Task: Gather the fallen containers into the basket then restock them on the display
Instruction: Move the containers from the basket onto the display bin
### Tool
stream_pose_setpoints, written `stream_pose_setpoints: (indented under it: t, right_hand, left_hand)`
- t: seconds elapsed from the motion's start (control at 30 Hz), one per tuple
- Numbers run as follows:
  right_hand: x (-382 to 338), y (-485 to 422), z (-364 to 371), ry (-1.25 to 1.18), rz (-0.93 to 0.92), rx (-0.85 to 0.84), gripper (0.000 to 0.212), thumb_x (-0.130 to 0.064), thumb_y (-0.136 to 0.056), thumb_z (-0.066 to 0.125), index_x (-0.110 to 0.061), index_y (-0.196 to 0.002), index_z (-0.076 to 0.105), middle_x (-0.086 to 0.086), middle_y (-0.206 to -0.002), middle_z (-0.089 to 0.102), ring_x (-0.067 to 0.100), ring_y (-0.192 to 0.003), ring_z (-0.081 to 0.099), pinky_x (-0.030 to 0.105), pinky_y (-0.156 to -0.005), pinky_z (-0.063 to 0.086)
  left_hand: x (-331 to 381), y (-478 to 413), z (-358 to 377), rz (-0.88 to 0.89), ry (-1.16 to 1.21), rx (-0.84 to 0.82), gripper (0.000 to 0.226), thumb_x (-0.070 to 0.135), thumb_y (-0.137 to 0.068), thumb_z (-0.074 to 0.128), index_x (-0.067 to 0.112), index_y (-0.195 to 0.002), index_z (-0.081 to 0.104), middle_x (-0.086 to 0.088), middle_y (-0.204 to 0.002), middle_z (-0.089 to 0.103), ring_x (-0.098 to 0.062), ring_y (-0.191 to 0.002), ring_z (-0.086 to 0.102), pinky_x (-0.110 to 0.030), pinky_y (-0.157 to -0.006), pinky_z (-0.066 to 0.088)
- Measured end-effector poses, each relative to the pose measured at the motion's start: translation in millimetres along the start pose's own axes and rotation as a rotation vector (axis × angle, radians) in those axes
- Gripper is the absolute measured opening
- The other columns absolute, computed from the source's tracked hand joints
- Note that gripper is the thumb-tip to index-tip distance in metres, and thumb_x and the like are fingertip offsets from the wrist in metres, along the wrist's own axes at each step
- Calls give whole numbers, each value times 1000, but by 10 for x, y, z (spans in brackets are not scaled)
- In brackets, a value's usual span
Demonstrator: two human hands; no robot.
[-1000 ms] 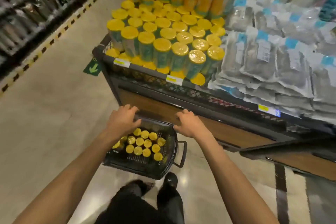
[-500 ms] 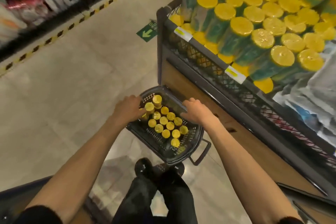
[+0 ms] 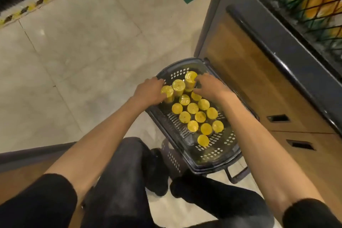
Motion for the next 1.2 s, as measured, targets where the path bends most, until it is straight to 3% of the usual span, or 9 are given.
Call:
stream_pose_setpoints:
  t: [0.13, 0.3, 0.43, 0.57, 0.8, 1.07, 1.2]
  right_hand:
    - [3, -533, 423, 52, -30, 19, 45, -29, -93, 57, -10, -133, 53, 19, -134, 50, 39, -121, 51, 46, -94, 47]
    - [70, -1166, 935, 152, -96, 33, 45, -36, -84, 60, -14, -123, 54, 14, -120, 55, 37, -116, 53, 48, -87, 52]
    - [39, -1481, 1159, 211, -171, 91, 53, -28, -86, 65, -13, -134, 49, 14, -132, 48, 35, -122, 49, 46, -94, 49]
    - [119, -1717, 1271, 231, -199, 132, 60, -29, -82, 70, -14, -136, 48, 14, -132, 48, 35, -120, 50, 43, -94, 47]
    - [160, -1860, 1347, 303, -245, 187, 78, -46, -74, 79, -18, -139, 46, 8, -136, 53, 31, -126, 43, 43, -96, 45]
    - [130, -1853, 1354, 362, -245, 288, 83, -62, -70, 75, -19, -136, 50, 4, -129, 61, 27, -122, 42, 40, -92, 43]
    - [151, -1855, 1346, 362, -261, 329, 84, -64, -67, 76, -20, -134, 53, 3, -126, 62, 25, -119, 43, 39, -94, 42]
  left_hand:
    - [-73, -378, 471, 64, -161, 39, 49, 41, -89, 58, 12, -128, 52, -16, -122, 55, -36, -111, 55, -40, -74, 46]
    - [-67, -810, 1001, 61, -228, -3, 52, 41, -93, 56, 15, -136, 47, -12, -133, 50, -33, -125, 47, -44, -88, 46]
    - [-184, -1051, 1290, 75, -209, 101, 41, 33, -91, 55, 10, -126, 51, -14, -126, 52, -37, -116, 53, -46, -81, 48]
    - [-235, -1217, 1406, 102, -201, 191, 43, 38, -89, 56, 12, -122, 51, -13, -118, 53, -36, -105, 59, -42, -69, 45]
    - [-302, -1362, 1607, 125, -217, 103, 61, 47, -87, 64, 12, -133, 47, -14, -126, 51, -35, -107, 60, -46, -81, 52]
    - [-289, -1437, 1630, 128, -236, 135, 64, 53, -83, 67, 16, -132, 47, -9, -122, 55, -30, -106, 60, -39, -75, 47]
    - [-335, -1491, 1696, 120, -140, 98, 68, 50, -80, 73, 16, -132, 45, -8, -121, 53, -30, -105, 60, -41, -80, 48]
Point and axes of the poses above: each hand's wrist, its own y-axis away from the middle knuckle, its own z-axis out of the palm, x = y × z, the point moved 9 cm from there along -y, towards the middle knuckle
